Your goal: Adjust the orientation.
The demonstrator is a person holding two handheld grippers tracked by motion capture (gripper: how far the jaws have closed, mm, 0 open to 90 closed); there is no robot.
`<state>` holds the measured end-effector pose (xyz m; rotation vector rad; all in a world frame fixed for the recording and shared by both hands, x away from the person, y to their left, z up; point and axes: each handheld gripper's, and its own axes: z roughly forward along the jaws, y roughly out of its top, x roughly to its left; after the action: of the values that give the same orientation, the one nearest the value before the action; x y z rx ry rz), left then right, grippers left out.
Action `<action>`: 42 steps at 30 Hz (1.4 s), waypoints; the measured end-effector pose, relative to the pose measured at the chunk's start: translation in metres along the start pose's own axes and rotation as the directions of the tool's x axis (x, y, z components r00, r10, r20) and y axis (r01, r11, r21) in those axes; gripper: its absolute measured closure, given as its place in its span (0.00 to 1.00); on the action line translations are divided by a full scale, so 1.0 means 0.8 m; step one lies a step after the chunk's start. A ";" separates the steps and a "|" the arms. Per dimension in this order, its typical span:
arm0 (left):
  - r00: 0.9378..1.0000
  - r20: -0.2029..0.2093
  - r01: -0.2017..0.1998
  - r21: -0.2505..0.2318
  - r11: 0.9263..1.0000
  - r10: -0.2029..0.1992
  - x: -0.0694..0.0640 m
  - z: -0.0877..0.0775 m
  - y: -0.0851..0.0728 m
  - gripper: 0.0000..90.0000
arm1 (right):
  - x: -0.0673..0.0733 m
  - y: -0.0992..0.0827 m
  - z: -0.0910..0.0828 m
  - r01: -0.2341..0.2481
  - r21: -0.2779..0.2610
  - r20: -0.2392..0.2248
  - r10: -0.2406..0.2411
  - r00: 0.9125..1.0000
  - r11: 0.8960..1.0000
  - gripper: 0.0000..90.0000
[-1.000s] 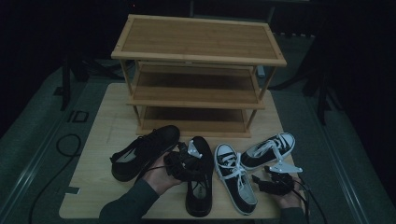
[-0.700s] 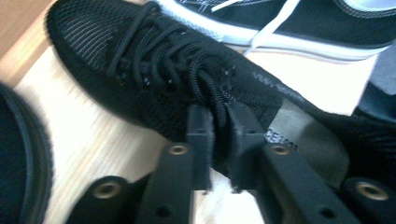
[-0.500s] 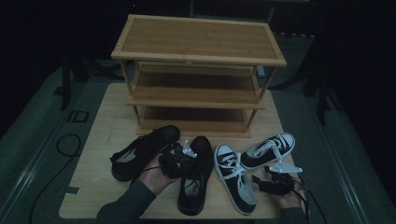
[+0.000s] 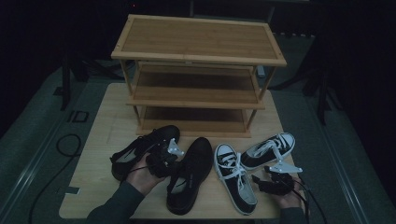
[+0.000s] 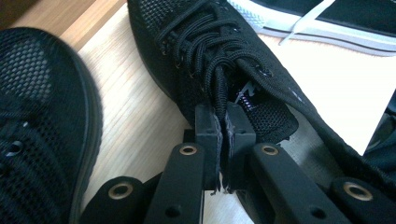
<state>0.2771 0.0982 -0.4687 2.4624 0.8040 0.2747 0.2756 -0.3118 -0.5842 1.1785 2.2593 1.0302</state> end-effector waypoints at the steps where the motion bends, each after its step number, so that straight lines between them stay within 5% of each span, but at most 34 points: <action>1: 1.000 -0.003 0.002 0.000 1.000 -0.002 0.001 -0.001 -0.001 0.97 | 0.000 0.000 0.000 -0.001 0.000 0.000 0.001 1.000 1.000 0.33; 17: 0.993 -0.074 0.088 -0.003 0.996 -0.088 0.039 -0.020 -0.032 0.97 | 0.000 0.000 0.000 0.001 0.000 0.000 -0.001 1.000 1.000 0.33; 42: 0.991 -0.113 0.081 0.030 0.996 -0.077 0.062 -0.046 -0.066 0.97 | 0.000 0.000 0.000 0.002 0.001 -0.001 -0.002 1.000 1.000 0.33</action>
<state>0.2784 0.1790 -0.4652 2.4583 0.9585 0.3748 0.2756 -0.3119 -0.5842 1.1766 2.2606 1.0295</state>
